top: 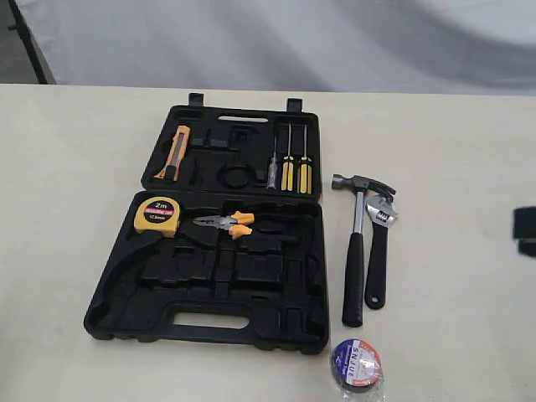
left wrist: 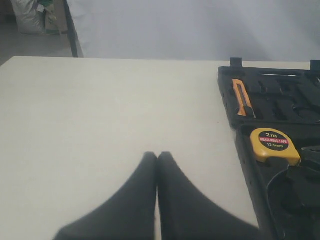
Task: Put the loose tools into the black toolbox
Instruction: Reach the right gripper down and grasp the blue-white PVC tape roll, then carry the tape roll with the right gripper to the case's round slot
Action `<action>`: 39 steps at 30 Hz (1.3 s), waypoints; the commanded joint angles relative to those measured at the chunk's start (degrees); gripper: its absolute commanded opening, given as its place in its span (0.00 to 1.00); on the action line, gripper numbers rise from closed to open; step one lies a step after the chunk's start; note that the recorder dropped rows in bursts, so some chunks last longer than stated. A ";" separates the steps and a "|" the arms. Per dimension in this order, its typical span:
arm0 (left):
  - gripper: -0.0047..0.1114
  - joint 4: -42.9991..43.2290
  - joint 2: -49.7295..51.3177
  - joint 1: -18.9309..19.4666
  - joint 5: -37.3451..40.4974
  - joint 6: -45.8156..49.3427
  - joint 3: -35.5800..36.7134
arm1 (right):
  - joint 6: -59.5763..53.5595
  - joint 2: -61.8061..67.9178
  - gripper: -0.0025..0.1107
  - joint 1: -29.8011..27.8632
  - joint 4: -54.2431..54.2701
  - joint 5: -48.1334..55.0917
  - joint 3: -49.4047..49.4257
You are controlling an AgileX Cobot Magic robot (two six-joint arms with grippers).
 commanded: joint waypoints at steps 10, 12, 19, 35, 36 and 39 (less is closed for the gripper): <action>0.05 -0.78 -0.46 0.19 -0.97 -0.59 0.53 | 7.62 26.02 0.25 36.48 -6.90 -8.09 0.08; 0.05 -0.78 -0.46 0.19 -0.97 -0.59 0.53 | 13.08 29.31 0.53 39.63 -9.29 -12.54 0.08; 0.05 -0.78 -0.46 0.19 -0.97 -0.59 0.53 | 16.67 41.65 0.60 40.85 -12.06 -18.17 -0.01; 0.05 -0.78 -0.46 0.19 -0.97 -0.59 0.53 | 10.85 38.90 0.03 40.85 -22.52 12.53 -28.34; 0.05 -0.78 -0.46 0.19 -0.97 -0.59 0.53 | 11.10 42.15 0.03 40.63 -23.96 10.03 -33.45; 0.05 -0.78 -0.46 0.19 -0.97 -0.59 0.53 | 11.49 51.42 0.03 39.66 -23.97 6.45 -41.61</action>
